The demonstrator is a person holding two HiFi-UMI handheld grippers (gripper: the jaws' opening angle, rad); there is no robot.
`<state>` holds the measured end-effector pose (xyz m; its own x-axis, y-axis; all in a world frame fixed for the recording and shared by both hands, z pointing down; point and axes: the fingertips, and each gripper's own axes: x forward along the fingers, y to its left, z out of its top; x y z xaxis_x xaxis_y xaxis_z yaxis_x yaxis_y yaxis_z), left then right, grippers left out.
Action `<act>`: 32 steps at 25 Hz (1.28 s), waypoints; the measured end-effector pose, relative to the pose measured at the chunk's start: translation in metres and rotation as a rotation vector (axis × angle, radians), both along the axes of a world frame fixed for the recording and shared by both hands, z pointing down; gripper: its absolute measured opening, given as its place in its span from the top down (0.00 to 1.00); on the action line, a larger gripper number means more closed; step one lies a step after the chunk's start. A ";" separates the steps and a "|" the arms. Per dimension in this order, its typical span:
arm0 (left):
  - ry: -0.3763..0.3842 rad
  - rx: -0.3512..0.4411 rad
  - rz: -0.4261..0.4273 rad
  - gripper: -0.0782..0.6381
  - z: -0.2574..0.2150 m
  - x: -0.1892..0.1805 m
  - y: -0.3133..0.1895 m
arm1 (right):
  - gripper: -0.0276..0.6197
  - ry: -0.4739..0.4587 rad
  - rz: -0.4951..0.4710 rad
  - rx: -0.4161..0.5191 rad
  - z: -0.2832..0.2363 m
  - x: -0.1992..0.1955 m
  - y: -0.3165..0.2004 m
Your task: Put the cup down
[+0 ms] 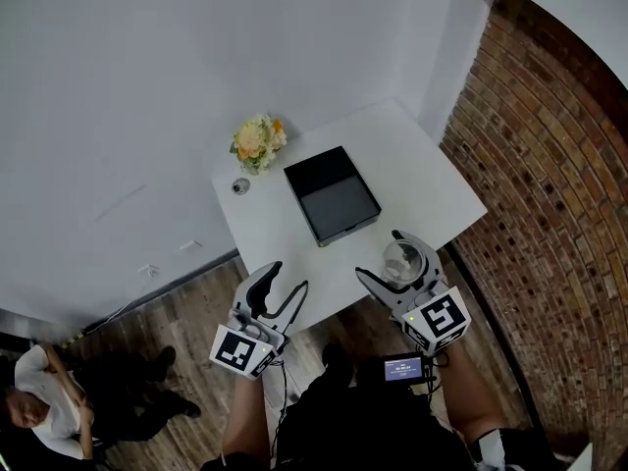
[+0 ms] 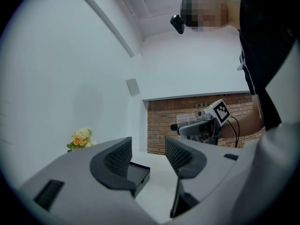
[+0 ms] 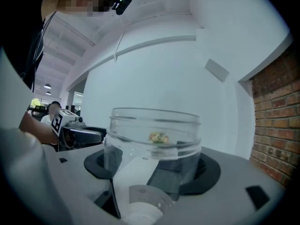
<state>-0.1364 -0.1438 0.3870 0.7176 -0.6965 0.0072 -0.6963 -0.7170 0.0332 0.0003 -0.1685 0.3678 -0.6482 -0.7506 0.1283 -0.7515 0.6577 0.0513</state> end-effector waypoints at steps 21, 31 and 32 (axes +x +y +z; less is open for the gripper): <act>-0.012 -0.010 -0.102 0.60 0.005 0.031 -0.033 | 0.36 -0.009 -0.101 0.041 0.008 0.016 -0.056; -0.010 -0.034 -0.109 0.60 0.021 0.024 -0.069 | 0.36 0.001 -0.088 0.056 0.032 0.009 -0.130; -0.010 -0.039 -0.108 0.60 0.024 0.023 -0.072 | 0.36 0.001 -0.087 0.055 0.035 0.007 -0.139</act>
